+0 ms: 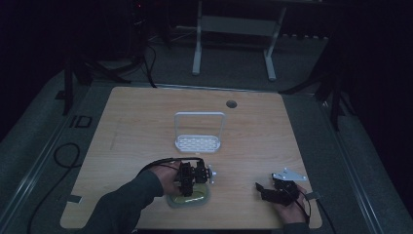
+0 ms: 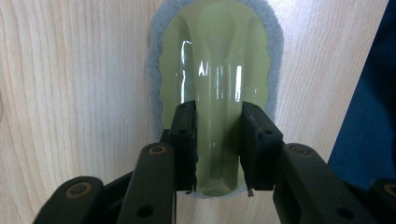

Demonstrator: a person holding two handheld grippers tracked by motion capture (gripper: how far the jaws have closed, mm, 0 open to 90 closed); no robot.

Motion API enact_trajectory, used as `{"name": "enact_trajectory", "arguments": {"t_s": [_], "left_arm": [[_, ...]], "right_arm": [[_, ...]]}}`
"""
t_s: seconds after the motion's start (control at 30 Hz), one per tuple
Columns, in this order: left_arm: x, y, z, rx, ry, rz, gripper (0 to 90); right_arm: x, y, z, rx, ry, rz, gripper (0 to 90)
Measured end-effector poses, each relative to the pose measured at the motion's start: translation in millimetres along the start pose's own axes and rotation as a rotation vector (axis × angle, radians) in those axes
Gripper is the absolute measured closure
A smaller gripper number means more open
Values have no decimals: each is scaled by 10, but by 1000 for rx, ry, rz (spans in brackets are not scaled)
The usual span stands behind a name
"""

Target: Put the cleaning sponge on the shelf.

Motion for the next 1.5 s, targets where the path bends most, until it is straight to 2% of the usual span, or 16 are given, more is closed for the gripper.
{"name": "enact_trajectory", "arguments": {"t_s": [0.23,0.47,0.63,1.0,1.3,1.37,1.5], "left_arm": [[5,-14,-16,12,11,10,711],[45,1,-62,2,46,8,712],[76,24,-81,-3,55,-2,712],[210,73,-151,-53,134,-15,713],[278,107,-176,-79,168,-17,714],[319,126,-198,-104,194,-19,714],[369,143,-224,-123,209,-36,714]], "right_arm": [[0,0,0,0,1,-1,215],[0,0,0,0,0,-1,215],[0,0,0,0,1,0,215],[1,1,0,-1,0,1,215],[-1,1,1,-1,-1,-1,215],[-1,1,1,-1,0,-1,215],[-1,1,1,-1,0,-1,214]]}}
Point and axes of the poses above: each handheld gripper's, and its own axes: z roughly forward along the jaws, y roughly out of its top, x roughly to its left, the point moved 4 cm from there along z, roughly forward along the jaws, and after that the axes turned 15 degrees about -z, right-handed, at the moved point
